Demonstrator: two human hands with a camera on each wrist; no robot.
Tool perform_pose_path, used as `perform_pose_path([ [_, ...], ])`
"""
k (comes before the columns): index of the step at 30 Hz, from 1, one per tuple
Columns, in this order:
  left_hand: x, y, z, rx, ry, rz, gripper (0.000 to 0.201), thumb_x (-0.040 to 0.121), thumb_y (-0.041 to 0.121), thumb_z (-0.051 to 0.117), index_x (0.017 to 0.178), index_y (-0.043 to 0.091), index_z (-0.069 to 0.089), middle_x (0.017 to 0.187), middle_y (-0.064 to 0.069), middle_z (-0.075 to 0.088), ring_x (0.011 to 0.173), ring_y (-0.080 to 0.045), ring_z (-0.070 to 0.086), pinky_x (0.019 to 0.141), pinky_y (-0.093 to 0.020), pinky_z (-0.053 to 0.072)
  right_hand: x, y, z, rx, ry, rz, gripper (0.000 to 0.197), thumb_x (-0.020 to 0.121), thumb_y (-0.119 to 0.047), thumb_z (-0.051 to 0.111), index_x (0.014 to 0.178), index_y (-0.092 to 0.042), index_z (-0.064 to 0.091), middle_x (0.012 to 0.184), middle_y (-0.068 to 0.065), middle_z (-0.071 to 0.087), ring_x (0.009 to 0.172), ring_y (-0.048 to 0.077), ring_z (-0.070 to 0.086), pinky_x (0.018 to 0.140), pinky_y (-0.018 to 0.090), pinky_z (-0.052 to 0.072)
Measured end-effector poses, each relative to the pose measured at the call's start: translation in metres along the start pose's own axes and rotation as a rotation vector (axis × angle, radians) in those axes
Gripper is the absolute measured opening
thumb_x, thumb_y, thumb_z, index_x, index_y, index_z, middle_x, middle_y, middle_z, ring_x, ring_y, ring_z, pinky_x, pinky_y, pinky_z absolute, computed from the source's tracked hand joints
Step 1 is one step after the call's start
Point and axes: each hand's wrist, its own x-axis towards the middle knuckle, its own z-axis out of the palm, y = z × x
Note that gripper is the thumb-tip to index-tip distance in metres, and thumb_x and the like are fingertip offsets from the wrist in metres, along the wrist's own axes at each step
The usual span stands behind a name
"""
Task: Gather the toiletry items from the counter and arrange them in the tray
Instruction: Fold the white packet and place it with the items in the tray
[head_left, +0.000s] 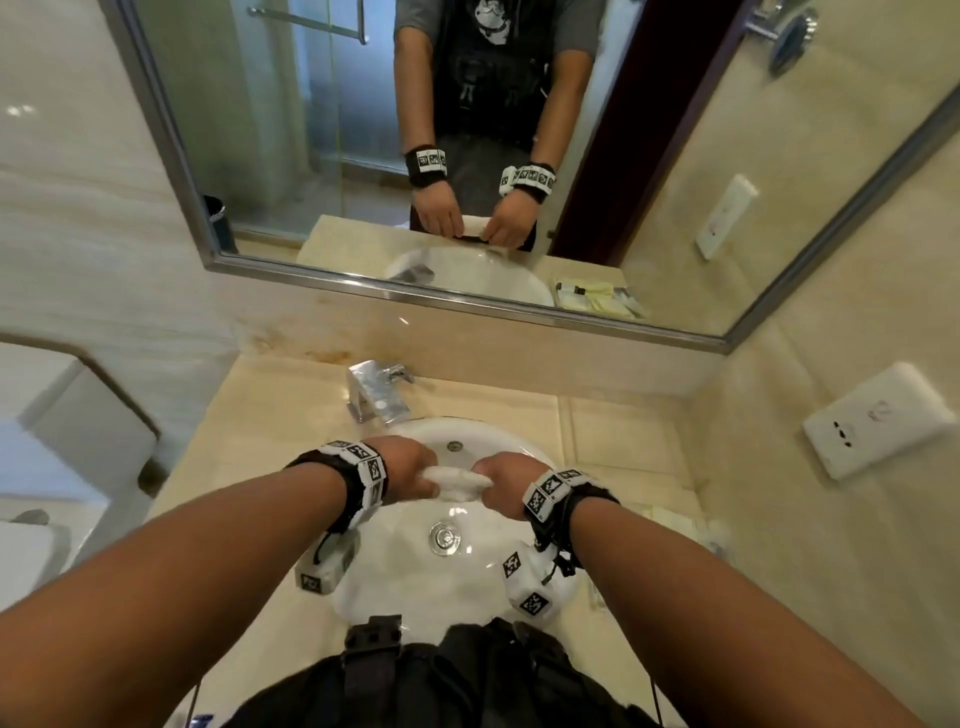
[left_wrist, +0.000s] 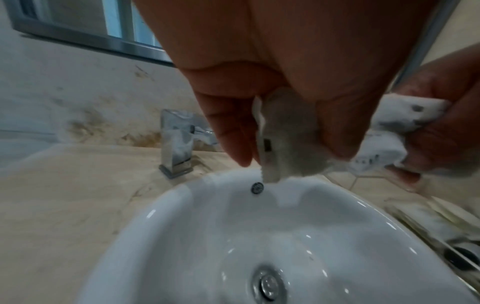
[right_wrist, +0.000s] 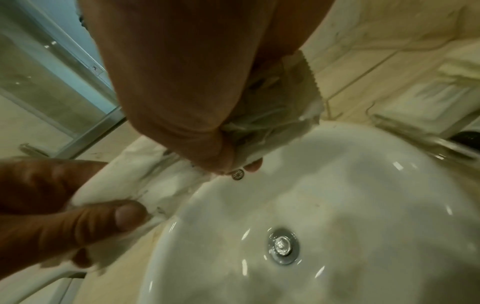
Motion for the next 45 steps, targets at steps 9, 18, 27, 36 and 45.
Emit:
perform_pose_path([
  [9, 0.036, 0.095, 0.033, 0.041, -0.038, 0.067, 0.028, 0.097, 0.051, 0.043, 0.094, 0.023, 0.046, 0.09, 0.001, 0.056, 0.082, -0.021, 0.052, 0.072, -0.031, 0.039, -0.055, 0.107, 0.033, 0.036, 0.154, 0.14, 0.056, 0.086, -0.045, 0.061, 0.138, -0.037, 0.044, 0.123, -0.004, 0.06, 0.107, 0.022, 0.063, 0.088, 0.036, 0.052],
  [18, 0.076, 0.177, 0.077, 0.165, -0.21, 0.148, 0.049, 0.095, 0.064, 0.034, 0.103, 0.019, 0.051, 0.095, 0.0, 0.06, 0.084, -0.024, 0.054, 0.078, -0.035, 0.043, -0.101, 0.19, 0.098, 0.196, 0.089, 0.226, 0.043, 0.087, -0.04, 0.057, 0.128, -0.032, 0.05, 0.114, -0.003, 0.065, 0.095, 0.023, 0.062, 0.076, 0.033, 0.045],
  [27, 0.114, 0.241, 0.097, 0.094, -0.168, 0.14, 0.058, 0.097, 0.065, 0.025, 0.099, 0.016, 0.055, 0.107, -0.007, 0.066, 0.095, -0.027, 0.061, 0.082, -0.037, 0.046, -0.134, 0.261, 0.124, 0.078, 0.45, 0.431, 0.063, 0.082, -0.033, 0.058, 0.143, -0.033, 0.042, 0.153, 0.003, 0.036, 0.139, 0.028, 0.034, 0.11, 0.044, 0.035],
  [36, 0.142, 0.268, 0.097, 0.049, -0.179, 0.13, 0.067, 0.088, 0.078, 0.026, 0.094, 0.018, 0.055, 0.09, 0.0, 0.062, 0.085, -0.022, 0.059, 0.08, -0.038, 0.049, -0.134, 0.287, 0.13, -0.014, 0.409, 0.381, 0.075, 0.085, -0.028, 0.064, 0.15, -0.038, 0.029, 0.162, 0.002, 0.024, 0.148, 0.028, 0.021, 0.117, 0.046, 0.027],
  [45, 0.146, 0.276, 0.12, -0.024, -0.157, 0.131, 0.053, 0.095, 0.064, 0.034, 0.115, 0.017, 0.044, 0.089, 0.0, 0.06, 0.079, -0.022, 0.055, 0.07, -0.034, 0.043, -0.117, 0.301, 0.138, -0.141, 0.31, 0.373, 0.042, 0.084, -0.01, 0.053, 0.124, -0.022, 0.054, 0.123, 0.005, 0.055, 0.116, 0.028, 0.049, 0.084, 0.038, 0.045],
])
